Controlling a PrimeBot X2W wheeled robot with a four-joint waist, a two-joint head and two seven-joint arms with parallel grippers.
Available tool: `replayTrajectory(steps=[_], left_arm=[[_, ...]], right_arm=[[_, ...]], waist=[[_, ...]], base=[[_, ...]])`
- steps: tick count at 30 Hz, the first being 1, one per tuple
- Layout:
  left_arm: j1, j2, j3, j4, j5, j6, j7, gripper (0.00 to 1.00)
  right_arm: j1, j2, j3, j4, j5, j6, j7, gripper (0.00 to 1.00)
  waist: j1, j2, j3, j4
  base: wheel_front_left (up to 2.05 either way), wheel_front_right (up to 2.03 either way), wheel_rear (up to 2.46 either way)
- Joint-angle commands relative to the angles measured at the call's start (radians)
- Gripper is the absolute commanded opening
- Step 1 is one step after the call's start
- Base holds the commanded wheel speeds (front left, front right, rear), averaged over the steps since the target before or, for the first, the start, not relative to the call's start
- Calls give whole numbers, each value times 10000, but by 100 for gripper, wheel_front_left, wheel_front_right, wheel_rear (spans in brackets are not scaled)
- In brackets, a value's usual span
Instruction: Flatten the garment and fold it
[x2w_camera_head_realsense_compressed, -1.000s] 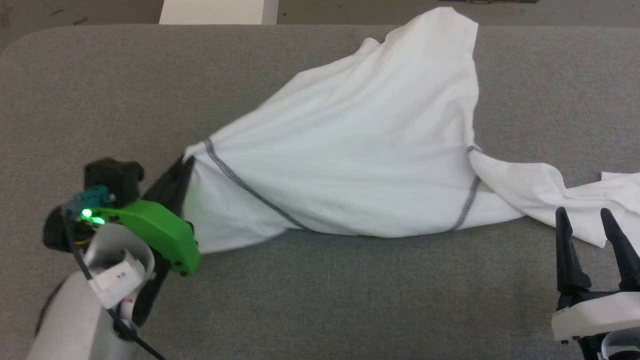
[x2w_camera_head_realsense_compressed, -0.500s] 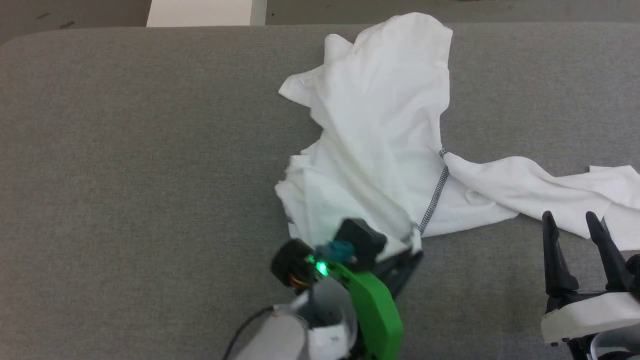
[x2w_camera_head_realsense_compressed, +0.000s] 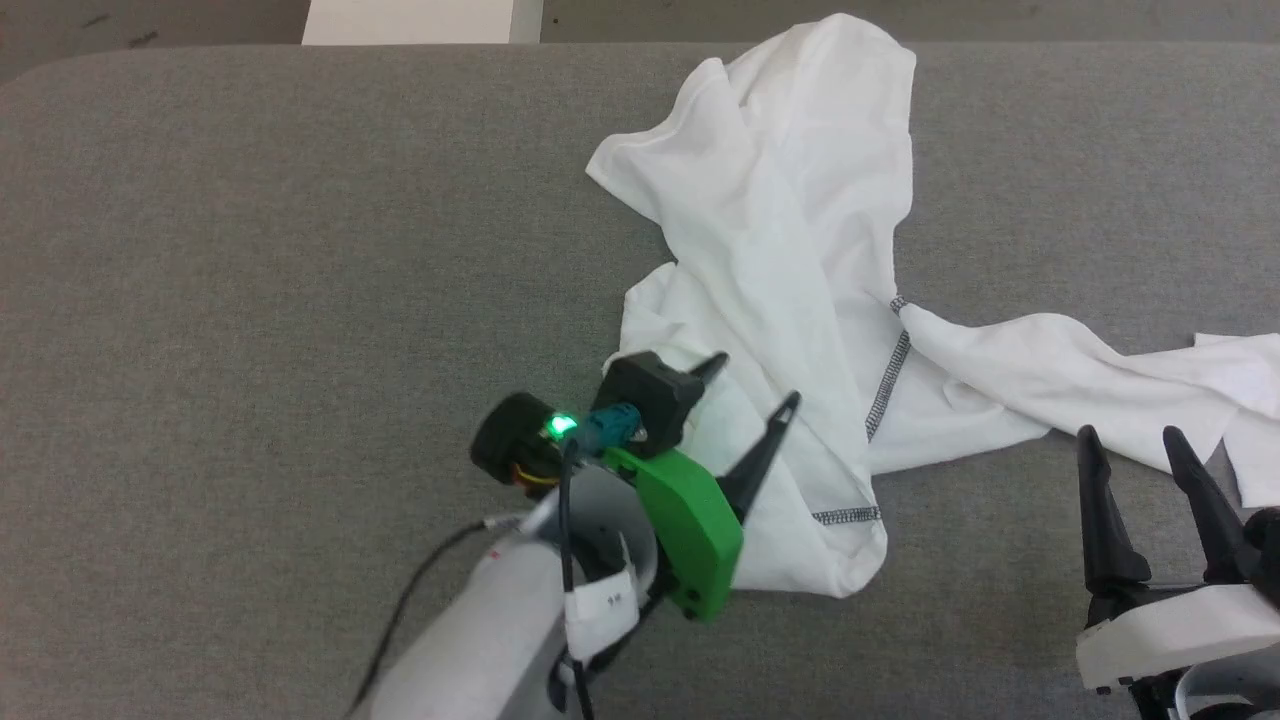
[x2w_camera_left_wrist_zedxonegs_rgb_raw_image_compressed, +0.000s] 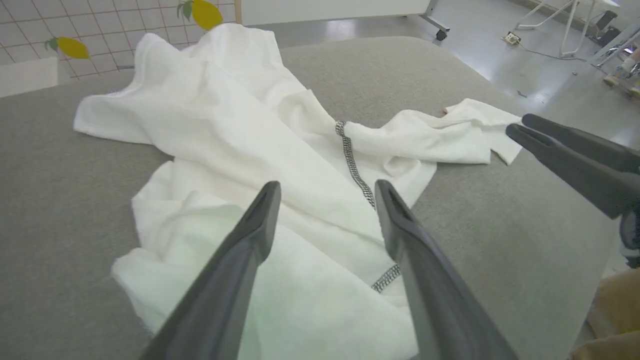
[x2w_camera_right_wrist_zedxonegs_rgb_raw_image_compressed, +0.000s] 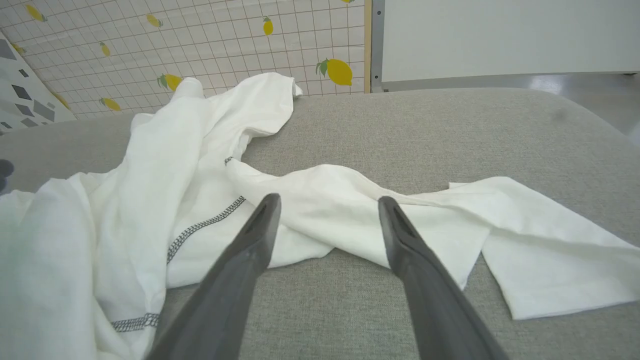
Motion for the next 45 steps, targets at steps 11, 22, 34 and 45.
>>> replayTrajectory(steps=[11, 22, 34, 45], left_arm=[[-1217, 962, -326, 1307, 1005, -47, 1551, 100], [-1355, 869, 41, 1224, 750, 42, 424, 0], [20, 1562, 3374, -2606, 85, 2249, -1335, 0], [3184, 1479, 7757, -1849, -1368, 4001, -3243, 0]], right_arm=[[-425, 12, 200, 103, 53, -15, 26, 100], [-471, 13, 117, 316, 91, -15, -71, 100], [-192, 13, 18, 187, 33, -15, 69, 100], [-250, 13, 46, 57, -132, -15, 299, 100]], waist=[[0, -1, 445, -178], [0, -1, 331, -187], [0, -1, -136, 304], [0, -1, 165, 539]], base=[[0, 0, 0], [0, 0, 0], [0, 0, 0], [0, 0, 0]])
